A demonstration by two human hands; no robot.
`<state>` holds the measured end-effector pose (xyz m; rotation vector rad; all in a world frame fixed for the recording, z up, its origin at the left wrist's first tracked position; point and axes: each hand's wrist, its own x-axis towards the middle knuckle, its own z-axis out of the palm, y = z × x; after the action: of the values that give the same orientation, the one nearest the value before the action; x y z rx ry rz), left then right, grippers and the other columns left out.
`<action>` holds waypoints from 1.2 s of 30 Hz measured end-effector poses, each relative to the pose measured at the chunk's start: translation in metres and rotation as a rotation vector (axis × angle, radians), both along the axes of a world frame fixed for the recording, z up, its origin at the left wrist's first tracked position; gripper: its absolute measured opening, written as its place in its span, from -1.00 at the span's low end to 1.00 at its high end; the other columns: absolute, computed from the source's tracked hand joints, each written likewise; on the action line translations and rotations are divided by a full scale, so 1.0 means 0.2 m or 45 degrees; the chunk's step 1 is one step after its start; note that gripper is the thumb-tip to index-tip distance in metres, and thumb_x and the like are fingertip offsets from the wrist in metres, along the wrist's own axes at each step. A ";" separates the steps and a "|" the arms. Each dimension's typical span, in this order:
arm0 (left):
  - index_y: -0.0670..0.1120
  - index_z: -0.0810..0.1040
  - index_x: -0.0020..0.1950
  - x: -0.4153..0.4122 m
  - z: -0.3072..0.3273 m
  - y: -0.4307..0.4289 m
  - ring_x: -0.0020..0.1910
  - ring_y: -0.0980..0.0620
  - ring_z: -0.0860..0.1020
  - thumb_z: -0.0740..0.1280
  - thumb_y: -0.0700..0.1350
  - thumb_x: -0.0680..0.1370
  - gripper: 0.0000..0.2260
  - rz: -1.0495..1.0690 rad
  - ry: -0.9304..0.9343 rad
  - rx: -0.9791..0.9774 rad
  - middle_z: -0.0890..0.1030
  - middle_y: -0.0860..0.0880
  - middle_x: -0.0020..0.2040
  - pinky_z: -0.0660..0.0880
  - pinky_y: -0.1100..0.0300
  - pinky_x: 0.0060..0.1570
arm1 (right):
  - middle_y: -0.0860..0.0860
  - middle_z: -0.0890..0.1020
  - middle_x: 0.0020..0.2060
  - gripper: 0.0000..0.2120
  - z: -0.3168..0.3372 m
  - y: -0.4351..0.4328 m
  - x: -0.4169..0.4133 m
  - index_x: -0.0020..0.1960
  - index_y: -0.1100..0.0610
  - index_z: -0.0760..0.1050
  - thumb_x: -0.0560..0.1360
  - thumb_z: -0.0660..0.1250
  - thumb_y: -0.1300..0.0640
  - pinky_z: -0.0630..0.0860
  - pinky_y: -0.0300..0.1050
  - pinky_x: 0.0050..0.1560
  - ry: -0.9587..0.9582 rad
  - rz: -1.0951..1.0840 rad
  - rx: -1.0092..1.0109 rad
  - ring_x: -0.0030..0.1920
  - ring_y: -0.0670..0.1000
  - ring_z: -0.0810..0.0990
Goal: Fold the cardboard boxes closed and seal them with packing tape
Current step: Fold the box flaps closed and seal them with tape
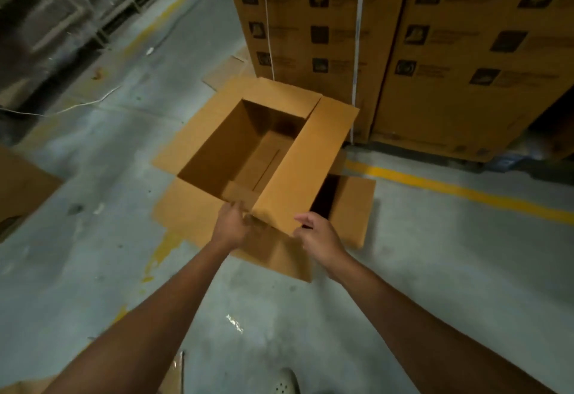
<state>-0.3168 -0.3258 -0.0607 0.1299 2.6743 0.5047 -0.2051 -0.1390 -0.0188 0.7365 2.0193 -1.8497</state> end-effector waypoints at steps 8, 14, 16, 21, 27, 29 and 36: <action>0.00 0.55 0.17 -0.30 -0.61 0.03 0.22 -0.09 0.54 0.32 0.02 0.55 -0.78 -0.388 0.200 -0.600 0.63 -0.05 0.10 0.18 -0.14 0.46 | 0.07 0.34 0.44 -0.50 -0.74 -0.04 -0.26 0.47 0.03 0.31 0.56 0.30 0.02 0.42 0.09 0.33 0.067 0.220 0.276 0.36 0.15 0.39; -0.05 0.56 -0.12 0.03 -0.57 0.34 -0.37 0.06 0.53 0.33 -0.05 0.57 -0.89 -0.359 0.558 -0.417 0.53 0.04 -0.32 0.48 0.20 -0.39 | 0.07 0.00 0.58 -0.36 -0.89 0.07 -0.07 0.57 -0.02 0.13 0.57 0.30 -0.05 0.11 0.07 0.49 0.070 0.240 0.522 0.55 0.23 -0.04; -0.02 0.51 -0.21 0.20 -0.50 0.44 -0.39 0.06 0.53 0.32 -0.03 0.57 -0.83 -0.351 0.590 -0.372 0.53 0.04 -0.34 0.52 0.19 -0.39 | 0.06 -0.05 0.59 -0.34 -0.85 0.13 0.05 0.57 -0.05 0.11 0.56 0.31 -0.06 0.08 0.08 0.52 0.050 0.190 0.583 0.56 0.23 -0.10; -0.03 0.47 -0.23 0.63 -0.32 0.62 -0.31 -0.01 0.56 0.30 -0.03 0.57 -0.81 -0.405 0.583 -0.284 0.57 0.01 -0.26 0.54 0.15 -0.28 | 0.15 -0.13 0.58 -0.35 -0.64 0.23 0.49 0.56 -0.04 0.14 0.55 0.31 -0.06 0.08 0.12 0.53 -0.001 -0.034 0.648 0.55 0.28 -0.13; -0.10 0.62 0.00 1.27 -0.16 0.68 -0.04 -0.13 0.64 0.30 0.03 0.55 -0.78 -0.467 0.322 -0.055 0.65 -0.06 -0.04 0.59 0.09 -0.09 | 0.23 -0.06 0.57 -0.26 -0.49 0.17 1.16 0.59 0.08 -0.02 0.55 0.30 0.00 0.31 0.07 0.39 -0.010 -0.863 0.540 0.52 0.27 0.13; -0.09 0.62 -0.04 1.48 -0.14 0.69 -0.08 -0.11 0.64 0.31 0.01 0.54 -0.80 -0.474 0.302 0.034 0.65 -0.05 -0.06 0.60 0.09 -0.10 | 0.20 0.22 0.51 -0.16 -0.50 0.13 1.34 0.59 0.14 -0.05 0.49 0.37 0.04 0.46 0.08 0.23 -0.010 -1.118 0.090 0.36 0.26 0.41; -0.05 0.61 -0.14 2.11 -0.18 0.84 -0.14 -0.08 0.64 0.25 -0.03 0.60 -0.79 -0.596 0.423 0.050 0.68 -0.08 -0.10 0.59 0.11 -0.19 | 0.09 0.63 -0.23 -0.65 -0.49 0.11 1.81 -0.19 0.16 0.58 0.63 0.13 0.08 0.50 -0.09 -0.25 0.172 -1.095 -0.512 -0.16 0.06 0.57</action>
<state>0.1052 -0.1572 -0.0969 0.8961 2.8092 0.4090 0.1568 -0.1169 -0.1159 1.5327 1.3818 -2.6986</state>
